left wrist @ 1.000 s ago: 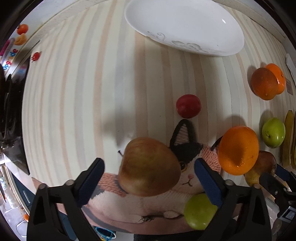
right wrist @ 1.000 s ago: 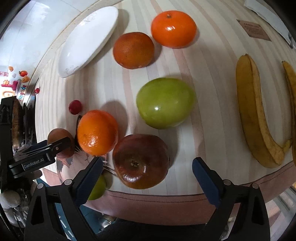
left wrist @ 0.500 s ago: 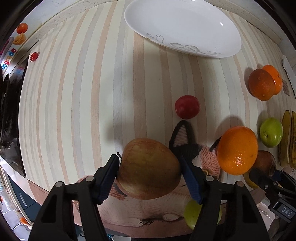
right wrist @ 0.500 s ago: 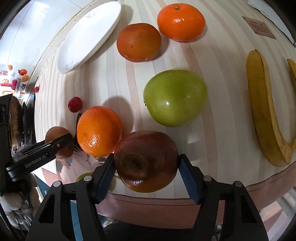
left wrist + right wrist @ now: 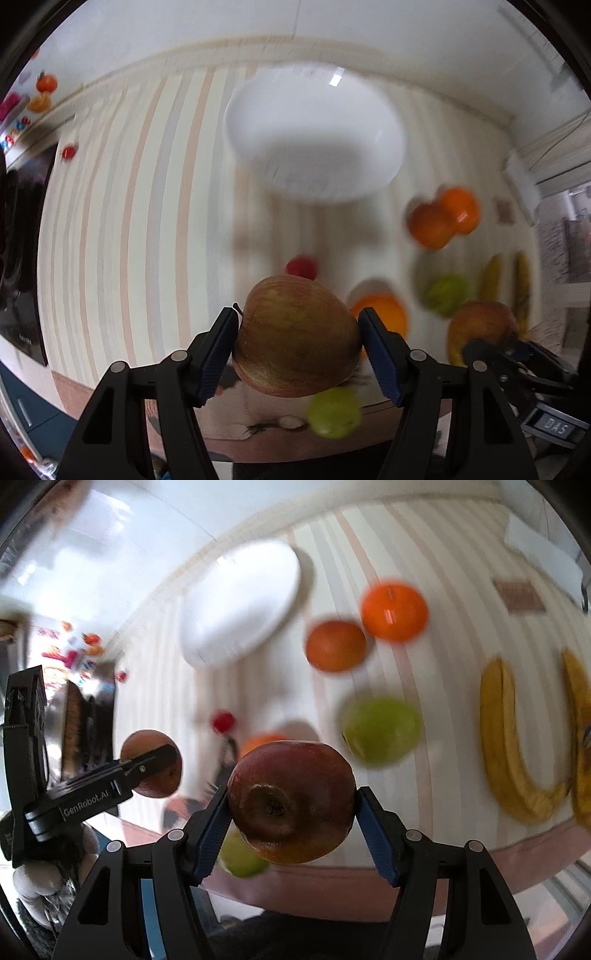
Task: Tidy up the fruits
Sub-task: 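Carry both apples to the white plate and open both tools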
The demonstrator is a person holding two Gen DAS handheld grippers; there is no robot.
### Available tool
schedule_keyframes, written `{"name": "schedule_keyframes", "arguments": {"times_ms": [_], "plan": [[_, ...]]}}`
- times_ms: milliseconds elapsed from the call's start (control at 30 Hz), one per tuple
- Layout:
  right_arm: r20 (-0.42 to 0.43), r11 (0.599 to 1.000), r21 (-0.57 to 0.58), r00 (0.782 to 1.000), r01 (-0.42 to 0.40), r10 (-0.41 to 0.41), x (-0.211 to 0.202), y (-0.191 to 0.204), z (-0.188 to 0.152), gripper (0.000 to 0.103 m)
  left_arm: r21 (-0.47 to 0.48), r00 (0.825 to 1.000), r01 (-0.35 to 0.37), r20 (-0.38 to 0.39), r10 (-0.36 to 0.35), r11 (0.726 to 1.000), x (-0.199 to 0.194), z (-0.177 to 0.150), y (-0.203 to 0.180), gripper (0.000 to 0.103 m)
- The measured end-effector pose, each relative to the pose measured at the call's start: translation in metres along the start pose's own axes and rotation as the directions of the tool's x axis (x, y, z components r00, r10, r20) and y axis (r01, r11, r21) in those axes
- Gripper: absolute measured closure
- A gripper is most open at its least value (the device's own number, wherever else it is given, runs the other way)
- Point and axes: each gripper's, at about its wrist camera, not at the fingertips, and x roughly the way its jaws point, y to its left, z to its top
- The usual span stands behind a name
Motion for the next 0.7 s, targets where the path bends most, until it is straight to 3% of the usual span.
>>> {"name": "schedule_keyframes", "arguments": {"times_ms": [133, 300, 500, 700], "plan": [[0.064, 0.999, -0.039, 0.998, -0.008, 0.011, -0.014, 0.016, 0.04, 0.033, 0.001, 0.999, 0.042, 0.022, -0.042, 0.999, -0.023, 0.041, -0.006, 0.038], [0.109, 0.991, -0.12, 0.993, 0.055, -0.042, 0.004, 0.03, 0.108, 0.033, -0.024, 0.999, 0.018, 0.029, -0.017, 1.0, -0.017, 0.098, -0.002, 0.037], [0.039, 0.971, -0.206, 0.993, 0.121, -0.115, 0.065, 0.041, 0.175, 0.033, -0.11, 0.999, 0.011, -0.047, -0.016, 0.994, 0.028, 0.163, 0.026, 0.037], [-0.041, 0.949, -0.28, 0.986, 0.142, -0.16, 0.119, 0.054, 0.212, 0.033, -0.164, 0.992, 0.011, -0.125, -0.032, 0.986, 0.065, 0.195, 0.043, 0.037]]}}
